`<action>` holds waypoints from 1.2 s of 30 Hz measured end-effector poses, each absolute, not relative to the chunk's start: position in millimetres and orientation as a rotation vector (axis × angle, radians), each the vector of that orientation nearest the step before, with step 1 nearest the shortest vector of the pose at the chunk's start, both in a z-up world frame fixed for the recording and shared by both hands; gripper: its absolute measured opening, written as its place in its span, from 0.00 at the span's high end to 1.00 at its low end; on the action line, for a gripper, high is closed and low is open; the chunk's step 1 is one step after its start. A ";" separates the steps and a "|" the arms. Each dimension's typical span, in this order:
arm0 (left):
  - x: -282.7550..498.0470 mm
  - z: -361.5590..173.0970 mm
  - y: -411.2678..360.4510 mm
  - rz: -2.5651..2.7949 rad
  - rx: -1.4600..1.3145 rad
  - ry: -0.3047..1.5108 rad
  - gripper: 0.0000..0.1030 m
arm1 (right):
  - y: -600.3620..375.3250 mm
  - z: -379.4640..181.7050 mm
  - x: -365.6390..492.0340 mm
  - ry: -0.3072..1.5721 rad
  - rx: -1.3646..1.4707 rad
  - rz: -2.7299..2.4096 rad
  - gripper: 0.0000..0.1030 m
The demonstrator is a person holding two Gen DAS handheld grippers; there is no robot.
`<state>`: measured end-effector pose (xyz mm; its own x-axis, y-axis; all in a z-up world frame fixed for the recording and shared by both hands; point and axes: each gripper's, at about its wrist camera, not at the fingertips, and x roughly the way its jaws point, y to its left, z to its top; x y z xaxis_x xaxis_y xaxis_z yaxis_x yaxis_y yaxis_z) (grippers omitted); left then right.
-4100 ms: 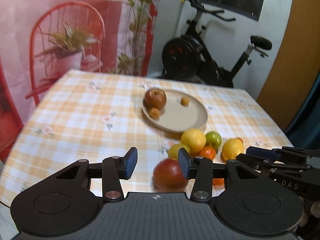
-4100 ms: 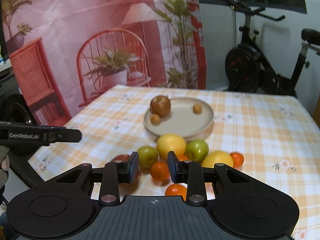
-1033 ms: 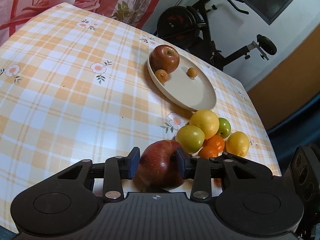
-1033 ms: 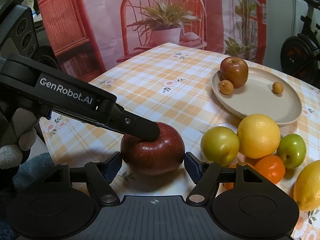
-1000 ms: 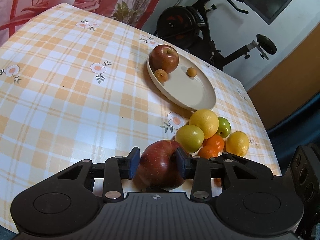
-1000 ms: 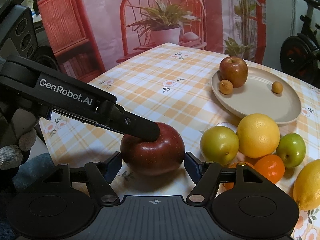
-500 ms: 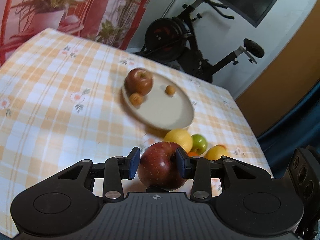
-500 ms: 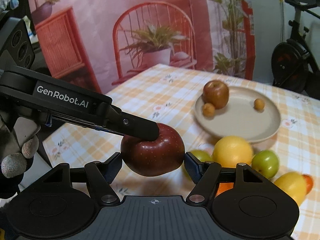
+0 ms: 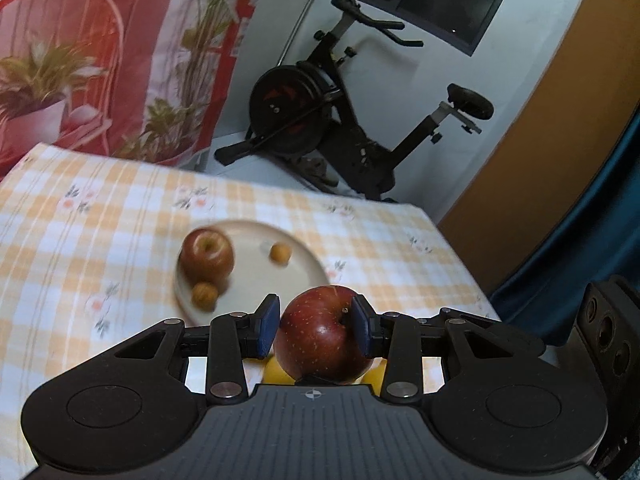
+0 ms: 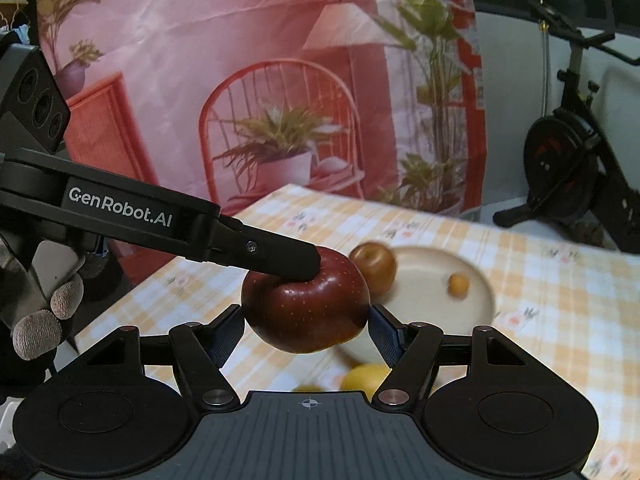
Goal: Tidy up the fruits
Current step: 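Lift the red apple with both tools and lower it onto the plate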
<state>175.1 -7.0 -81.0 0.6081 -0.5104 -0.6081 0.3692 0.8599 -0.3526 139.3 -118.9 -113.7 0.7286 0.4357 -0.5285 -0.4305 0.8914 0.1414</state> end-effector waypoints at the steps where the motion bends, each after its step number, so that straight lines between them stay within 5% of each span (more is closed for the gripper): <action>1: 179.9 -79.1 -9.8 -0.515 -0.197 0.763 0.60 | -122.8 -110.7 143.7 0.582 0.006 0.476 0.38; 36: 385.3 -156.5 -41.8 -0.518 -0.166 1.002 0.60 | -154.7 -187.6 362.4 0.833 -0.032 0.453 0.38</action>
<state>385.3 -41.8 -156.5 0.4294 -0.4875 -0.7602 0.3385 0.8673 -0.3650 362.4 -154.7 -187.6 0.5834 0.3757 -0.7201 -0.4007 0.9043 0.1471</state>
